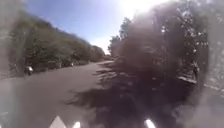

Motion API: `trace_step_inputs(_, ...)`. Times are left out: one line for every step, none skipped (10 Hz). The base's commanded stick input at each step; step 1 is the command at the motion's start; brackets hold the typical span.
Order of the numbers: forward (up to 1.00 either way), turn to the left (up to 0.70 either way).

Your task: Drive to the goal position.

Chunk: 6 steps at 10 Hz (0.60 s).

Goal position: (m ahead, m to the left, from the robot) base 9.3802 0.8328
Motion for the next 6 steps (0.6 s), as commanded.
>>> trace_step_inputs(0.50, 0.00)
trace_step_inputs(0.50, 0.00)
trace_step_inputs(0.50, 0.00)
trace_step_inputs(0.50, 0.00)
trace_step_inputs(0.50, 0.00)
trace_step_inputs(0.50, 0.00)
